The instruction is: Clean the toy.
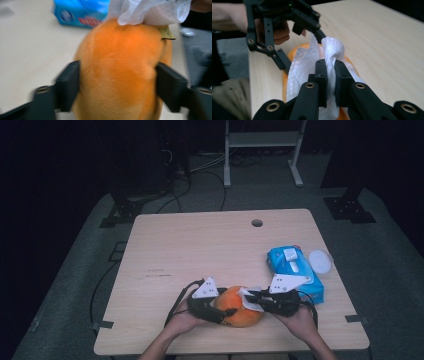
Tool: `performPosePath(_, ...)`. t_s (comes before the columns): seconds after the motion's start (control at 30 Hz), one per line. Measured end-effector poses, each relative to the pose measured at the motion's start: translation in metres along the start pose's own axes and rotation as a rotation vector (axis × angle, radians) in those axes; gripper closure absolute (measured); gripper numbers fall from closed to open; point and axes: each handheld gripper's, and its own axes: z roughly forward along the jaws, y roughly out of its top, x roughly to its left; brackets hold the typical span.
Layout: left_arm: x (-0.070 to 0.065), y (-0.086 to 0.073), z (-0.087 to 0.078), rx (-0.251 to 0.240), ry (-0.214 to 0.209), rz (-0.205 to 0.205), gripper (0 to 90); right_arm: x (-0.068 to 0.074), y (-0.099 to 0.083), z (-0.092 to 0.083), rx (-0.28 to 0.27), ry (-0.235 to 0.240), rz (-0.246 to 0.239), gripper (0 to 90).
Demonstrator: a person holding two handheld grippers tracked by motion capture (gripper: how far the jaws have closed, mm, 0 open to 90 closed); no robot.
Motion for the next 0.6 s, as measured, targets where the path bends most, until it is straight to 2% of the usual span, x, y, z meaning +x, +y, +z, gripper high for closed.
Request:
performPosePath(0.03, -0.003, 0.001, 0.0, -0.013, 0.022, 0.029, 35.5, 0.001, 0.002, -0.001, -0.011, -0.012, -0.007, 81.9)
performPosePath(0.1, -0.01, 0.006, 0.002, -0.032, 0.098, 0.101, 37.7, 0.001, 0.006, -0.003, -0.036, -0.013, -0.006, 81.9)
performPosePath(0.13, -0.011, 0.007, 0.003, -0.03, 0.117, 0.122, 37.7, 0.001, 0.008, -0.003, -0.039, -0.019, -0.005, 81.8)
performPosePath(0.2, -0.008, 0.004, 0.005, -0.031, 0.105, 0.104, 36.9, -0.001, 0.008, -0.002, -0.039, -0.025, 0.001, 81.8)
performPosePath(0.33, -0.004, 0.001, 0.003, -0.02, 0.075, 0.084, 33.4, -0.008, 0.001, 0.001, -0.033, -0.004, 0.041, 81.9)
performPosePath(0.4, 0.0, -0.001, 0.002, -0.016, 0.037, 0.037, 28.6, -0.014, -0.004, 0.0, -0.026, -0.018, 0.053, 81.9)
performPosePath(0.5, 0.005, -0.003, 0.0, -0.026, -0.012, -0.008, 22.9, -0.021, -0.011, -0.005, -0.015, -0.036, 0.084, 81.8)
performPosePath(0.57, 0.009, -0.002, -0.002, -0.043, -0.044, -0.055, 18.9, -0.023, -0.015, -0.007, -0.009, -0.021, 0.099, 81.8)
performPosePath(0.6, 0.012, -0.002, -0.002, -0.056, -0.057, -0.091, 17.2, -0.023, -0.015, -0.007, -0.006, -0.008, 0.102, 81.7)
